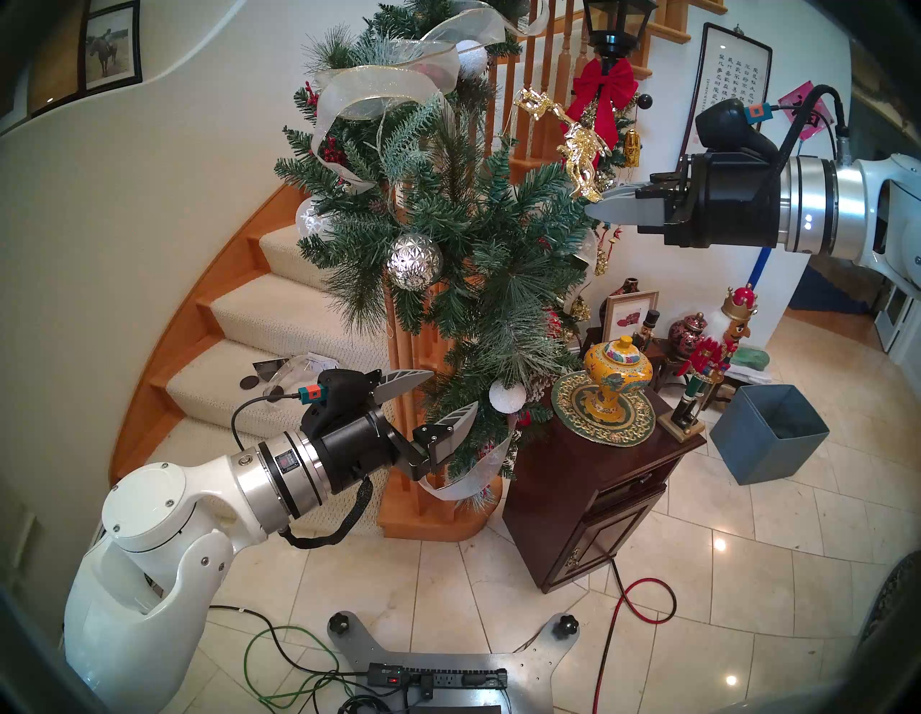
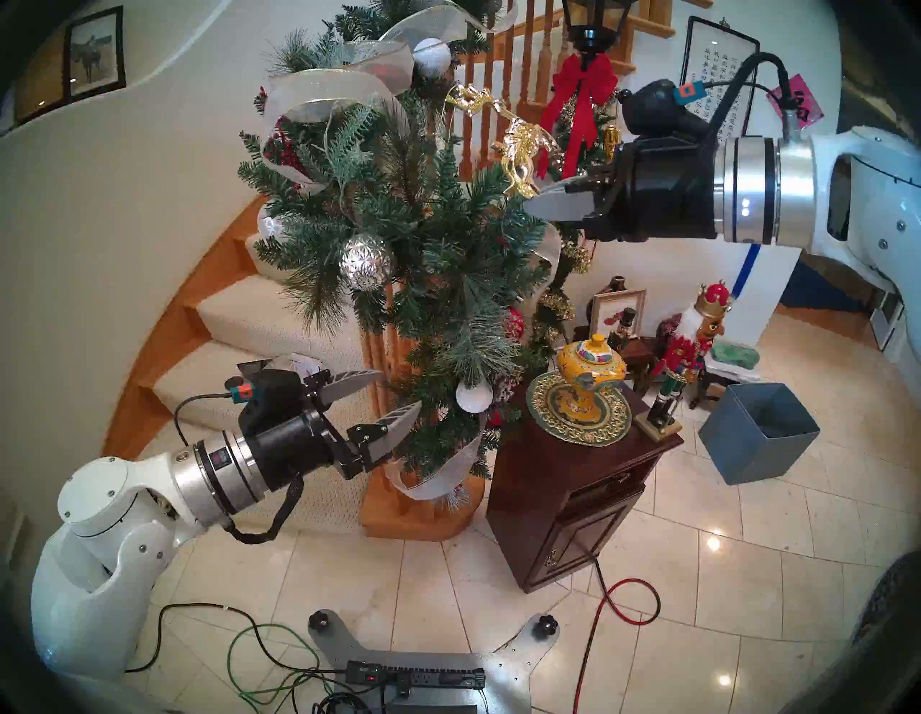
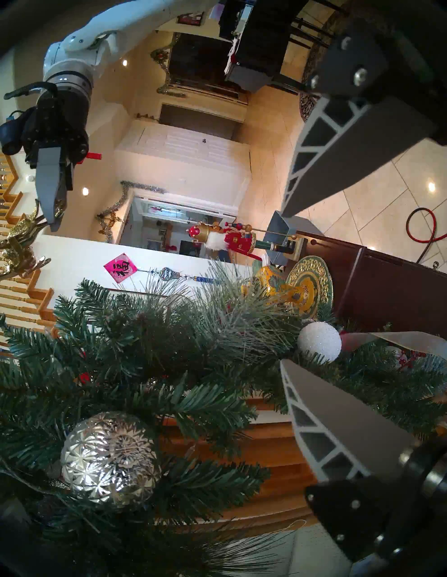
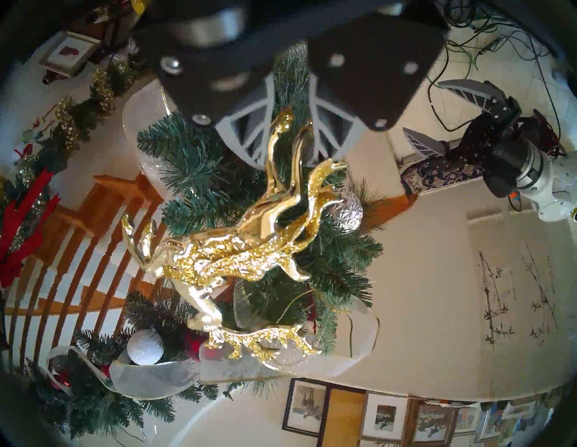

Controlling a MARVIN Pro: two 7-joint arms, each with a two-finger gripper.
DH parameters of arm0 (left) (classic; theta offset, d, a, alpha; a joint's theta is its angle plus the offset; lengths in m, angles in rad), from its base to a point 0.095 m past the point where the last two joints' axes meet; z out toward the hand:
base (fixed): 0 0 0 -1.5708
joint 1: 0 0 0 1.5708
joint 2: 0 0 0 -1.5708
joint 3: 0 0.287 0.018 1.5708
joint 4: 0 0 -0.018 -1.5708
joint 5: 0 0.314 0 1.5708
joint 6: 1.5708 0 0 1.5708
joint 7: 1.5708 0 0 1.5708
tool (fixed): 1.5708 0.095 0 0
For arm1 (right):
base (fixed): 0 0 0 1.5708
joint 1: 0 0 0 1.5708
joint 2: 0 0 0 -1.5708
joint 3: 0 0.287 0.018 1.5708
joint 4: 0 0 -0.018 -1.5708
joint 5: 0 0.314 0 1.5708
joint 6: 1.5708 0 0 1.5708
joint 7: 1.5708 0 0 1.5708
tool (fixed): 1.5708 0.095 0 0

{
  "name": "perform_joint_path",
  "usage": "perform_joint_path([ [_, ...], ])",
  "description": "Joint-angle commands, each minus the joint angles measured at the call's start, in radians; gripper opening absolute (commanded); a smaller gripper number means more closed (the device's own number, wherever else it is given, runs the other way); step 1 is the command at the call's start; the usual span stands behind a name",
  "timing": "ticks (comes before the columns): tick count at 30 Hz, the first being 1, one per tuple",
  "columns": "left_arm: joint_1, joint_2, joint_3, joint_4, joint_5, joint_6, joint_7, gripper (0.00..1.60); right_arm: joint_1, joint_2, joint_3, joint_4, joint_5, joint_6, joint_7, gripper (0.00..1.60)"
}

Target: Hang the ornament onto the Christmas-tree-style decoration

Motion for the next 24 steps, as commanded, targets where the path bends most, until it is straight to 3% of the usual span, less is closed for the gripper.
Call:
perform_joint_path([
  [1,-0.002,0.000,0.000,-0.004,0.000,-0.001,0.000,1.60,0.022,0.001,-0.008,0.004,0.002,-0.020,-0.015,0.00],
  [24,-0.002,0.000,0.000,-0.003,0.000,-0.001,-0.001,1.60,0.053,0.002,-0.057,0.000,0.032,-0.049,-0.053,0.00],
])
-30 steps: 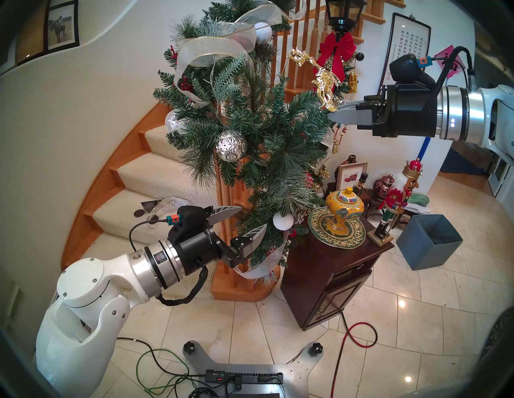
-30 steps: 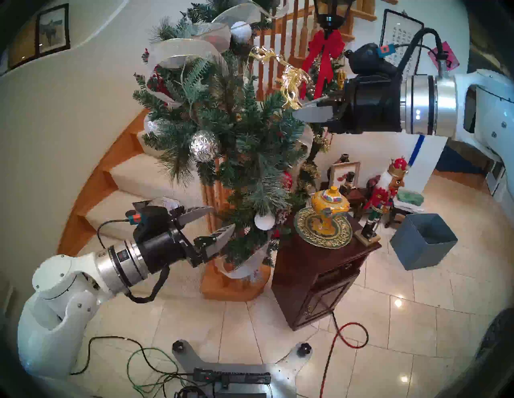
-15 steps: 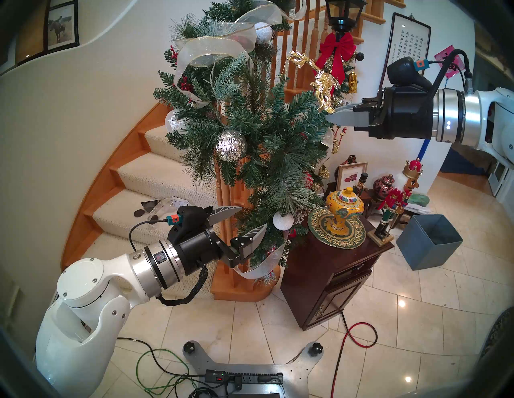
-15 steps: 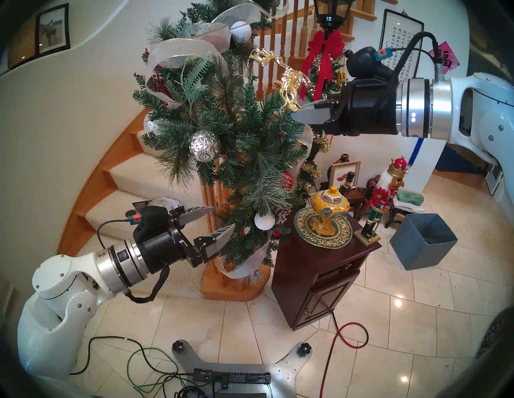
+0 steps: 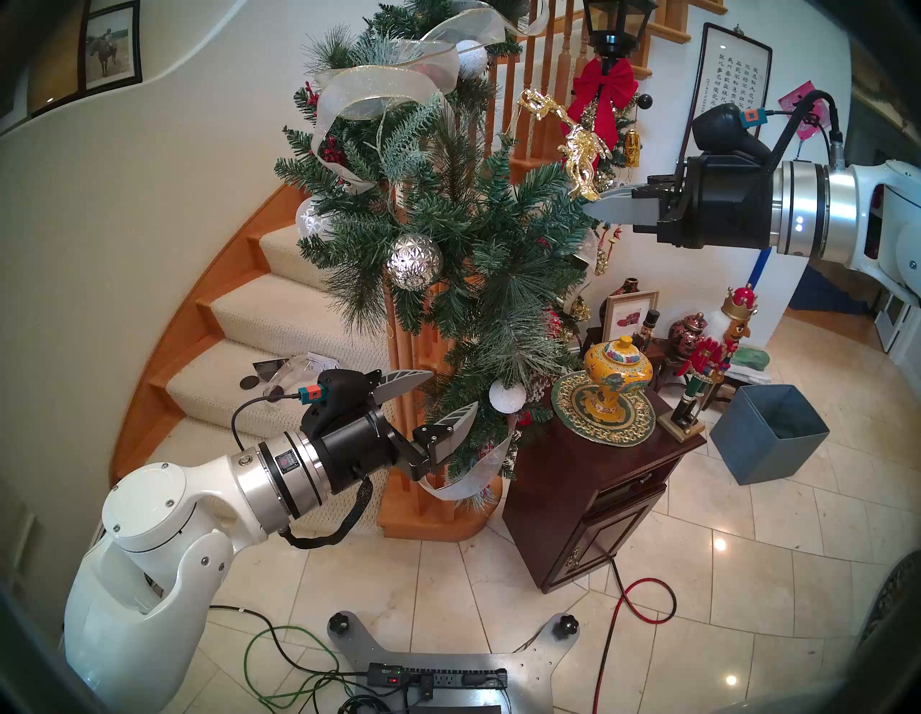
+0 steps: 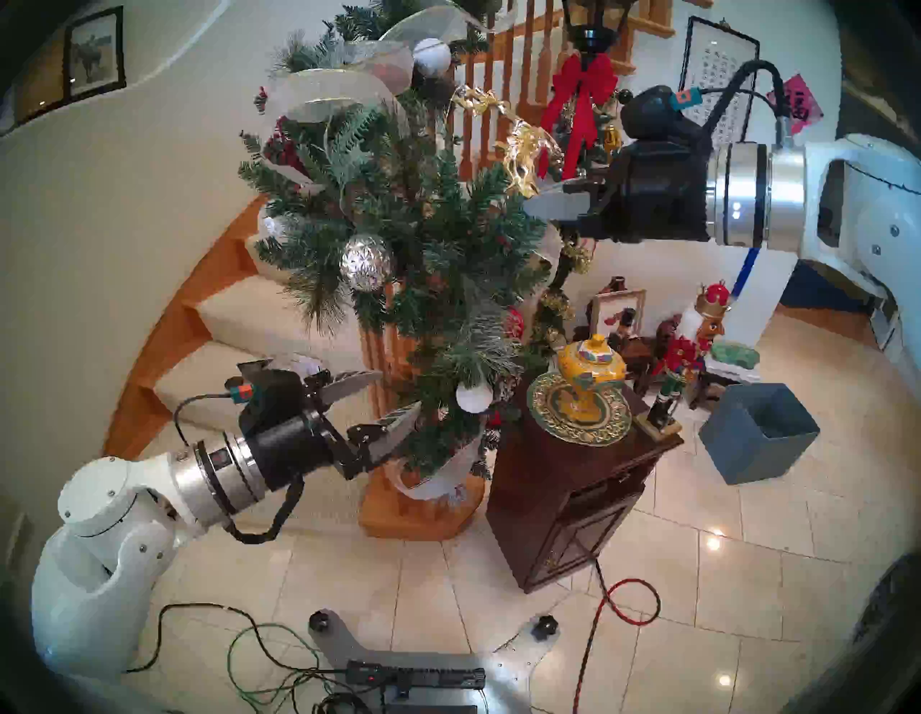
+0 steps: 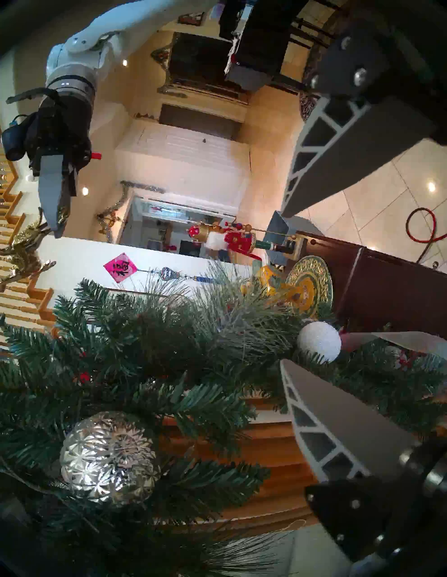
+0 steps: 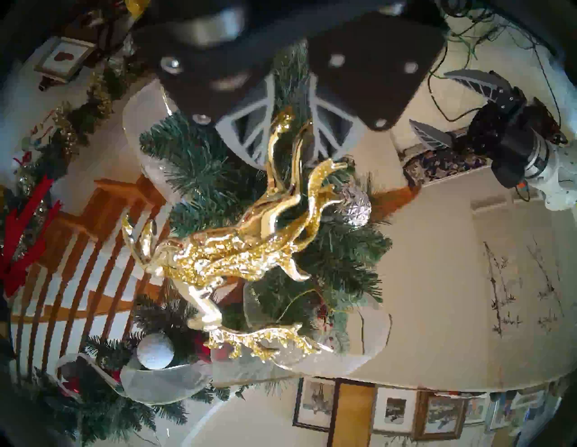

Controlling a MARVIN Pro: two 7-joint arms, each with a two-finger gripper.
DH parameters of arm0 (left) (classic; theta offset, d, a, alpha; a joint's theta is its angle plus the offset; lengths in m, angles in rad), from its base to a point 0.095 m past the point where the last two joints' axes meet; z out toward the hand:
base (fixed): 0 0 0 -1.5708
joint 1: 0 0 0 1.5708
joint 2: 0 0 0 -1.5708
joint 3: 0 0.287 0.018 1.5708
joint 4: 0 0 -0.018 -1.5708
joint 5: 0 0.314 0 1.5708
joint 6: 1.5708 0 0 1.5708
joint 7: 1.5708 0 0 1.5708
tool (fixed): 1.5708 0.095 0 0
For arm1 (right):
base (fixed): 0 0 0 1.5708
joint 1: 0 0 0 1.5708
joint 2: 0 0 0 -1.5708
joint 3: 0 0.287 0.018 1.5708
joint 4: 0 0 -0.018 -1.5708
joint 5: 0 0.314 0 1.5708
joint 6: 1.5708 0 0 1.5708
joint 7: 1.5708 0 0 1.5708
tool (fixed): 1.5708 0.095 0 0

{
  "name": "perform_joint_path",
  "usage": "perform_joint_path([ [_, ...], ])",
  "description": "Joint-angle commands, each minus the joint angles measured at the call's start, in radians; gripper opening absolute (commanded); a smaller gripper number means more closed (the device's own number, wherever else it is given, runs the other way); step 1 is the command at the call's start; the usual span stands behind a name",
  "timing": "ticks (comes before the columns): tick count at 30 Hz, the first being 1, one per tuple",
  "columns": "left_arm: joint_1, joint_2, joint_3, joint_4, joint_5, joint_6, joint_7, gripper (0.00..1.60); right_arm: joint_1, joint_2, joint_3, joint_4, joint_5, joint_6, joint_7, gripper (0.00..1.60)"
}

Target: Hang the ornament onto the Christmas-tree-style decoration

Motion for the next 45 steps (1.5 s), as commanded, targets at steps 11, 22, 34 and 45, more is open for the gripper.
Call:
perform_joint_path([
  [11,-0.002,0.000,0.000,-0.003,0.000,-0.001,-0.001,1.60,0.037,0.001,-0.024,-0.025,0.021,-0.031,-0.021,0.00],
  [22,-0.002,0.000,0.000,-0.003,0.000,-0.001,-0.001,1.60,0.050,0.001,-0.040,-0.040,0.033,-0.041,-0.034,0.00],
  [34,-0.002,0.000,0.000,-0.003,0.000,-0.001,-0.001,1.60,0.063,0.002,-0.059,-0.044,0.043,-0.050,-0.058,0.00],
  [45,-0.002,0.000,0.000,-0.002,0.000,-0.001,0.000,1.60,0.072,0.002,-0.076,-0.048,0.052,-0.053,-0.078,0.00],
])
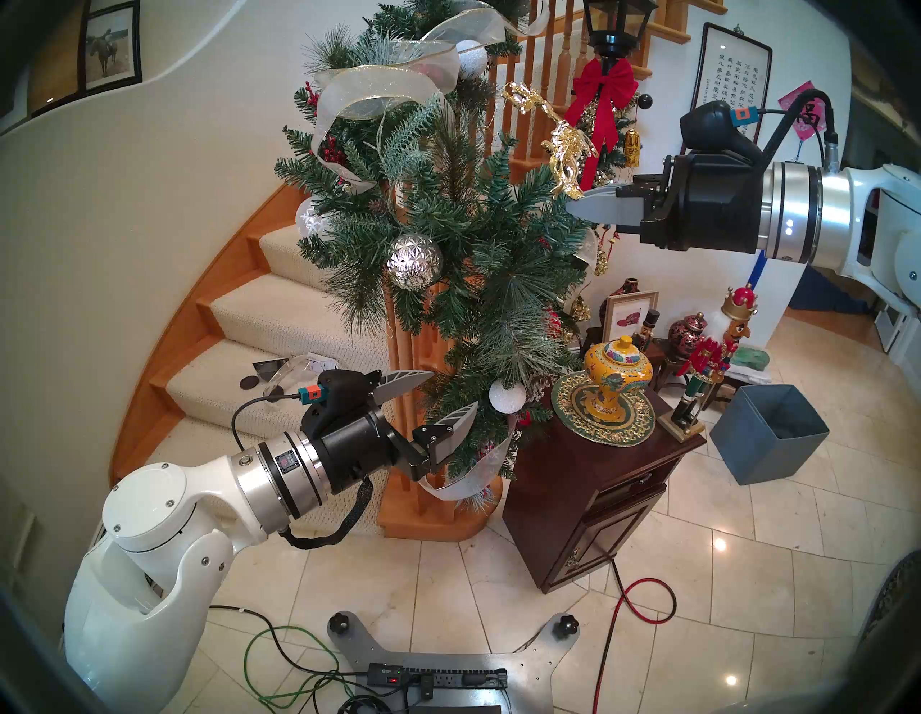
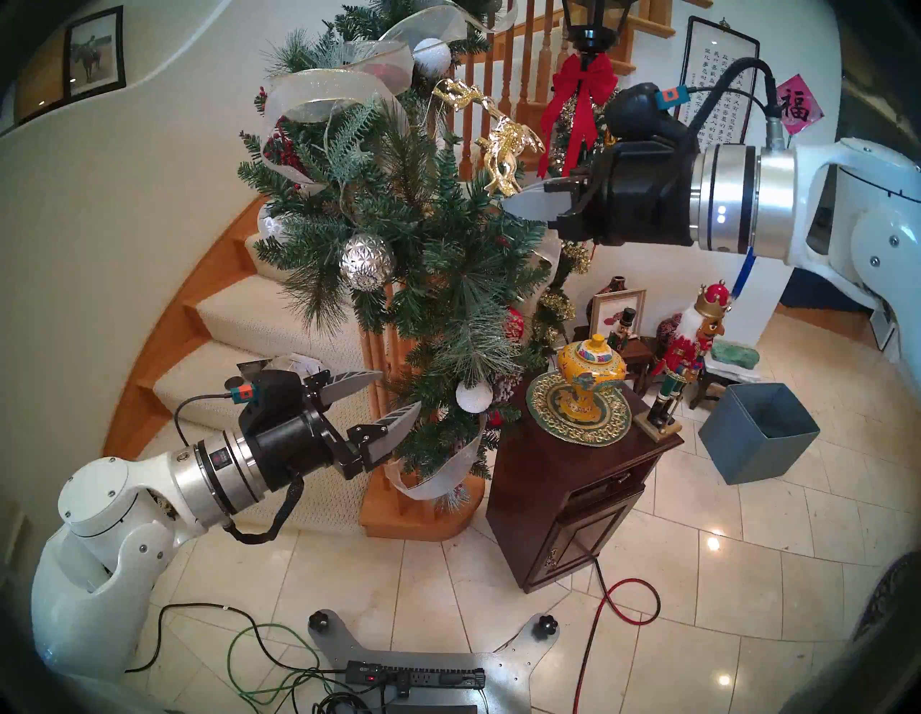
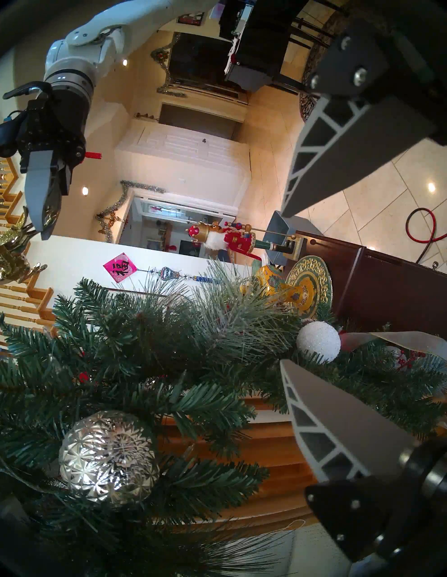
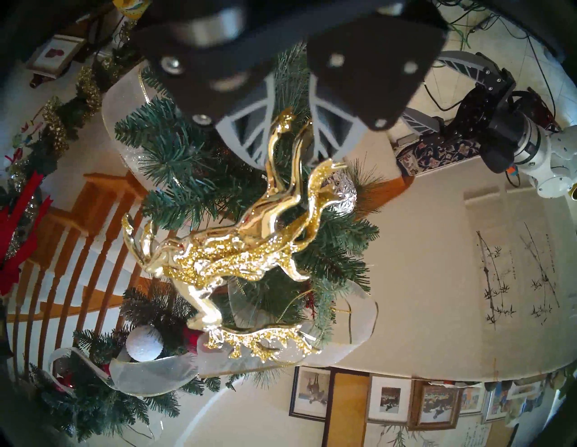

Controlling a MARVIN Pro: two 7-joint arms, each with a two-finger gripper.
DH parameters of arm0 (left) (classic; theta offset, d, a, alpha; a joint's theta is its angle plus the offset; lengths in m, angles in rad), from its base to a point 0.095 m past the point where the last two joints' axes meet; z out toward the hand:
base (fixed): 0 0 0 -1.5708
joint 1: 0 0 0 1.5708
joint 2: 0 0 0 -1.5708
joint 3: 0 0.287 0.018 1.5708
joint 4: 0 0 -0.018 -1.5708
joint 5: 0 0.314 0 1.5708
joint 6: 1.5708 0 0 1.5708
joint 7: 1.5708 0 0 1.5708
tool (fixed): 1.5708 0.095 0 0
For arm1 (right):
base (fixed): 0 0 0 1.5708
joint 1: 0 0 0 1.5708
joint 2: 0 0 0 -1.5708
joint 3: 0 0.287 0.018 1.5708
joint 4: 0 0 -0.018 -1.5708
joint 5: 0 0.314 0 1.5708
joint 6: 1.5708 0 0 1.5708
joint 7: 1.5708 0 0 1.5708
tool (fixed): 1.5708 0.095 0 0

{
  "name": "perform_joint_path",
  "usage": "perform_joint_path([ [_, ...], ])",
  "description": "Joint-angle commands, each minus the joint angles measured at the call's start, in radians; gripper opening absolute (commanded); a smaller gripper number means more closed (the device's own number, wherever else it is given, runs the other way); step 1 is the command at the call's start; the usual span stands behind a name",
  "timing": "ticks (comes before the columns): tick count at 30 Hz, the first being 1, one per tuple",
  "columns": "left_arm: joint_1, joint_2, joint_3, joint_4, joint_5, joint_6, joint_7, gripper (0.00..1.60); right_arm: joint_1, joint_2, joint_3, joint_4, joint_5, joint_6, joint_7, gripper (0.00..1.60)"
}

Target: Hang the ornament onto the Christmas-tree-style decoration

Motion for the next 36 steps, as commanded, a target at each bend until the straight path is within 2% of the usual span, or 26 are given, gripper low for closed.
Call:
perform_joint_path([
  [1,-0.002,0.000,0.000,-0.004,0.000,-0.001,-0.001,1.60,0.019,0.000,-0.003,-0.002,-0.001,-0.013,-0.012,0.00],
  [36,-0.002,0.000,0.000,-0.002,0.000,-0.001,0.000,1.60,0.048,0.000,-0.049,-0.022,0.030,-0.022,-0.075,0.00],
])
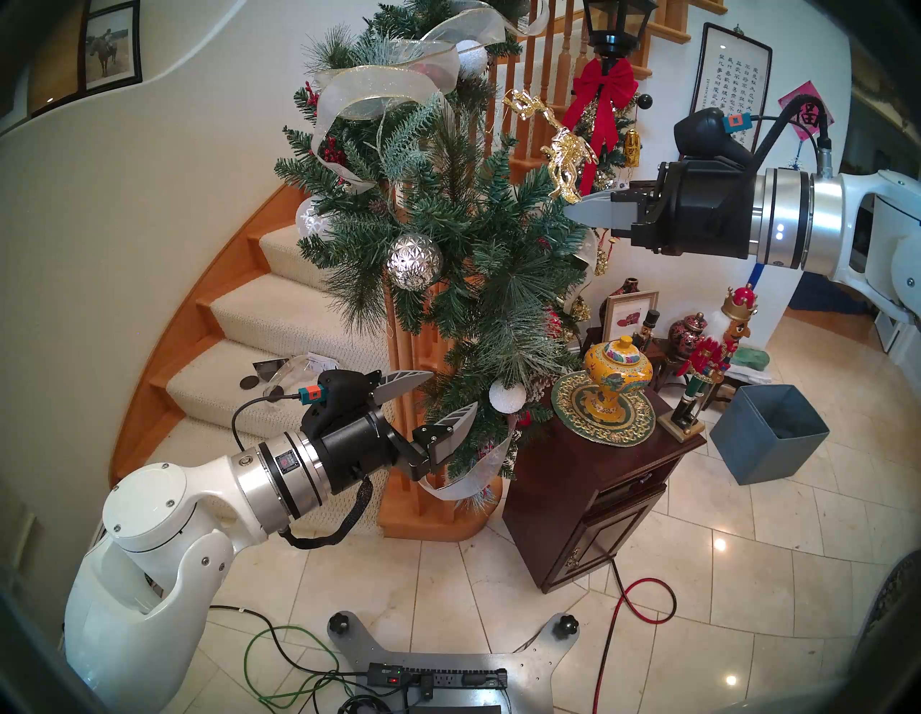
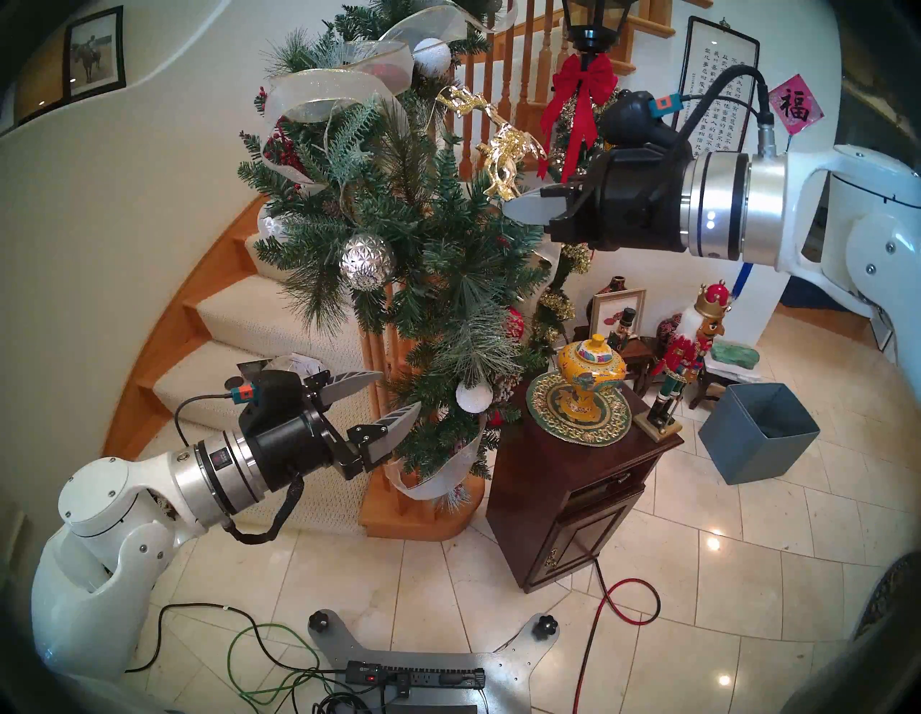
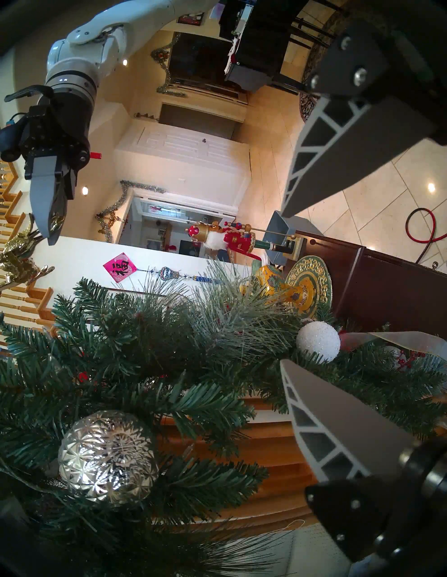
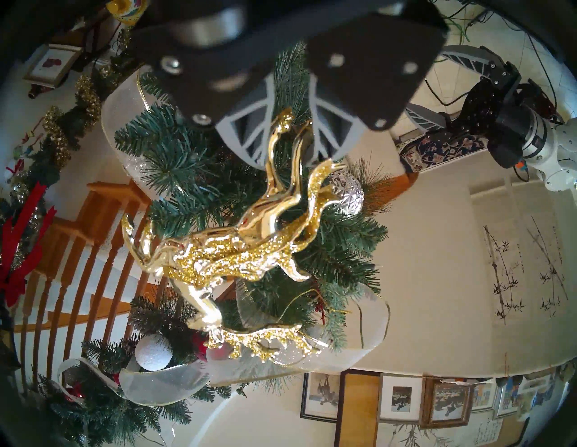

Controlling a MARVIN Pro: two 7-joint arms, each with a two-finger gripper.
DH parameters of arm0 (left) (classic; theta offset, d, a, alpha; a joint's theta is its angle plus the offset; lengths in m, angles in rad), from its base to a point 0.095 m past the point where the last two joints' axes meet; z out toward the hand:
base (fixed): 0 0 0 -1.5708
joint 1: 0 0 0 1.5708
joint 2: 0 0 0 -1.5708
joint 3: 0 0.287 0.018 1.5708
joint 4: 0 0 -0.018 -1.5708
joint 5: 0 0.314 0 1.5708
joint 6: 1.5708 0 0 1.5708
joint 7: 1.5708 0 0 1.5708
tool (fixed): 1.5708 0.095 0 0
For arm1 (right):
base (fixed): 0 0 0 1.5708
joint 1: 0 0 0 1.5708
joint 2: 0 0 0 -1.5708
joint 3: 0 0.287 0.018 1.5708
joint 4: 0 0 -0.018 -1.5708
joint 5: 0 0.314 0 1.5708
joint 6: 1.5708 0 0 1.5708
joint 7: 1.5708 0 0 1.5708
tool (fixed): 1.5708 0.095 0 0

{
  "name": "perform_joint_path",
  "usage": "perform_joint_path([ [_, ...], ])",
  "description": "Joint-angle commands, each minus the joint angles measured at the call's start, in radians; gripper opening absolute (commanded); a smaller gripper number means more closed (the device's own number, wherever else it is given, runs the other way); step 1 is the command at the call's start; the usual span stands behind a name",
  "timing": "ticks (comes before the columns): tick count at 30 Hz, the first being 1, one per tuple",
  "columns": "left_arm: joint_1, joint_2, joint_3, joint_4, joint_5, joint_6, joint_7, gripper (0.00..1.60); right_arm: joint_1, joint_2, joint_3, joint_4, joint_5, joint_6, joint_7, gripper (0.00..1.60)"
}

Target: Hang the ornament onto the Christmas-tree-style decoration

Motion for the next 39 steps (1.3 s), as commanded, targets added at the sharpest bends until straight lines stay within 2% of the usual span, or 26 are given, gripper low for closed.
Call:
perform_joint_path([
  [1,-0.002,0.000,0.000,-0.003,0.000,-0.001,0.000,1.60,0.021,0.000,0.000,-0.003,0.001,-0.015,-0.012,0.00],
  [39,-0.002,0.000,0.000,-0.001,0.000,-0.001,0.000,1.60,0.034,0.000,-0.043,0.002,0.033,-0.022,-0.092,0.00],
])
